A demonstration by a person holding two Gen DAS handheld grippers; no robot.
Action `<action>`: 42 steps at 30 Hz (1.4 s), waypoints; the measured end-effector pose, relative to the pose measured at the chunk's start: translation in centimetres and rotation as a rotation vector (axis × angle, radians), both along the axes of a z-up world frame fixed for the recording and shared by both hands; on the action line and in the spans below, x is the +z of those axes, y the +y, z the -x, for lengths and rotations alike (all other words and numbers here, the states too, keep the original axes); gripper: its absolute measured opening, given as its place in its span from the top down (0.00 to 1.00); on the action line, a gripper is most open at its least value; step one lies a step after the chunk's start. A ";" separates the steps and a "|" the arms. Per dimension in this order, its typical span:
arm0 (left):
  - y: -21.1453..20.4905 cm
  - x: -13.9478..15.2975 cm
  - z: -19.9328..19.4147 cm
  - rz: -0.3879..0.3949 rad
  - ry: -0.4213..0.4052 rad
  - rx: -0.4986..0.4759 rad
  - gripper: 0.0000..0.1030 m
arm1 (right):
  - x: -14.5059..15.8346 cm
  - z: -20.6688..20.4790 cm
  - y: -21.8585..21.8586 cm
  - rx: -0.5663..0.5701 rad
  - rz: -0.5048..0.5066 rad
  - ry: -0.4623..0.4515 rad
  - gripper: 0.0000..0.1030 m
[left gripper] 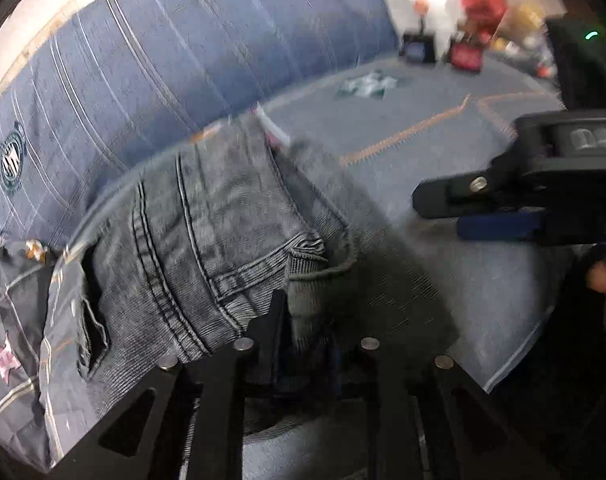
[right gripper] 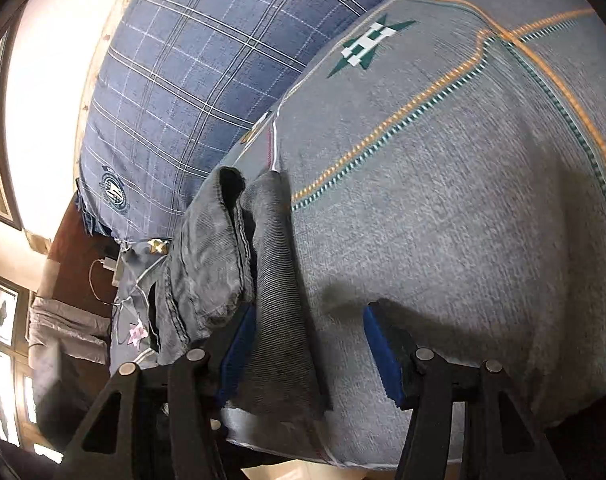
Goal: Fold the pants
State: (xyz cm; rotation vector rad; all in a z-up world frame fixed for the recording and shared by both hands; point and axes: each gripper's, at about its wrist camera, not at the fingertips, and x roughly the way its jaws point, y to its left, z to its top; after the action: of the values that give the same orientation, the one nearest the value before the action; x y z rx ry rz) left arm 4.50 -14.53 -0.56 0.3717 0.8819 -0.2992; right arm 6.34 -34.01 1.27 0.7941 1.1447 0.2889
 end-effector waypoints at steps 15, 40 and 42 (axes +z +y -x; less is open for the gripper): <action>17.6 3.5 0.1 0.214 -0.015 0.451 0.28 | 2.0 -2.3 8.2 0.222 -0.041 0.055 0.29; 13.1 -0.8 -0.8 -0.010 -0.040 0.317 0.27 | 2.1 1.5 12.0 0.203 0.246 0.036 0.50; 13.2 -0.6 -0.9 -0.006 -0.029 0.319 0.27 | 4.7 1.3 11.0 0.166 0.319 -0.022 0.42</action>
State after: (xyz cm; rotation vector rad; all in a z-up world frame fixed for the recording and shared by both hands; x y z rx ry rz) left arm 5.42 -1.29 -1.20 0.2352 0.8986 0.0036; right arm 5.03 -23.01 5.92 0.4154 1.2012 0.2439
